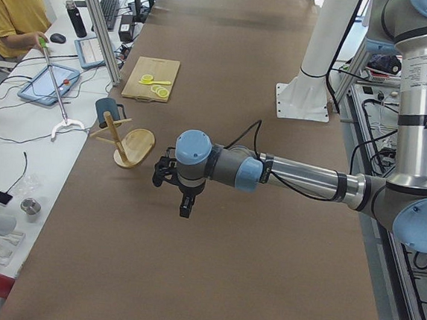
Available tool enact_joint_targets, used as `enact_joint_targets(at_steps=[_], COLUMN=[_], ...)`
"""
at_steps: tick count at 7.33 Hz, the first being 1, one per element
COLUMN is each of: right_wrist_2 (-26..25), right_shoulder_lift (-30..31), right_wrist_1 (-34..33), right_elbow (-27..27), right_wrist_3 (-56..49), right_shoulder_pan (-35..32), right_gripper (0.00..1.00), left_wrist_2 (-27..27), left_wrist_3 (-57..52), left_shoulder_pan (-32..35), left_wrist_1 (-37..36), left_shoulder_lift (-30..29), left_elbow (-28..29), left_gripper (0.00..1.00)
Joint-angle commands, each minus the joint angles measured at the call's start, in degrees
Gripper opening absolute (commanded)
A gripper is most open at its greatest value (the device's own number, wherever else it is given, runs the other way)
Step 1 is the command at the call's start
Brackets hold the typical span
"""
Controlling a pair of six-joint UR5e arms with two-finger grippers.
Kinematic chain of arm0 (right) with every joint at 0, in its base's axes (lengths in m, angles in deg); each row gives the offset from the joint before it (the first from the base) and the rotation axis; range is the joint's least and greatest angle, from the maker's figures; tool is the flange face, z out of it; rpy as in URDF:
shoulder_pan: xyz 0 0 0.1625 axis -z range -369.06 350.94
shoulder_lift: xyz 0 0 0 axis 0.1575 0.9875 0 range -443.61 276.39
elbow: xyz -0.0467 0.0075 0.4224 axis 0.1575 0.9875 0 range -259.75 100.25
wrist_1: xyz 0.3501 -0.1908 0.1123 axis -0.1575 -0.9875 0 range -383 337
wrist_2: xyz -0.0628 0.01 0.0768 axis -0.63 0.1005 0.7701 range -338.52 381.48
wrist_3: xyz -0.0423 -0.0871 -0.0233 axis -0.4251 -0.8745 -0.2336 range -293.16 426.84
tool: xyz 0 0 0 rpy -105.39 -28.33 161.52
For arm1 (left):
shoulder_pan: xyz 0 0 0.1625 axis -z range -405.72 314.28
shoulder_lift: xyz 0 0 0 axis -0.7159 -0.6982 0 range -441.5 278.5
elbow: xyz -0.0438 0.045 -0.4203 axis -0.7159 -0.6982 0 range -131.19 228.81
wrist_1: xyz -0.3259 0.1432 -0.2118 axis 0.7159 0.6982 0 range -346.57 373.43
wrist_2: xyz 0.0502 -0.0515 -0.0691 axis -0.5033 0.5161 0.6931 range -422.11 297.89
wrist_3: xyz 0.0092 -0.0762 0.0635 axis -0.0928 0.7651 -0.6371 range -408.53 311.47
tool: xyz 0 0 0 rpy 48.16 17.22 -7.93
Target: Hang cup on storage rack
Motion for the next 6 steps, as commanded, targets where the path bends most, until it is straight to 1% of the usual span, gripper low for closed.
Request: enact_joint_targets(at_steps=[1,6], right_wrist_2=[0.05,0.05], right_shoulder_lift=[-0.07,0.02], right_wrist_1=[0.03,0.12], right_elbow=[-0.07,-0.25], right_wrist_3=[0.0,0.0], right_shoulder_pan=[-0.57,-1.36], right_gripper=[1.0,1.0], left_wrist_2=[0.15,0.07], left_wrist_3=[-0.09,-0.27], left_shoulder_pan=[-0.05,-0.05], left_wrist_1=[0.09,0.53], left_shoulder_lift=[0.05,0.23], left_elbow=[-0.17,0.35], left_gripper=[0.99,0.99])
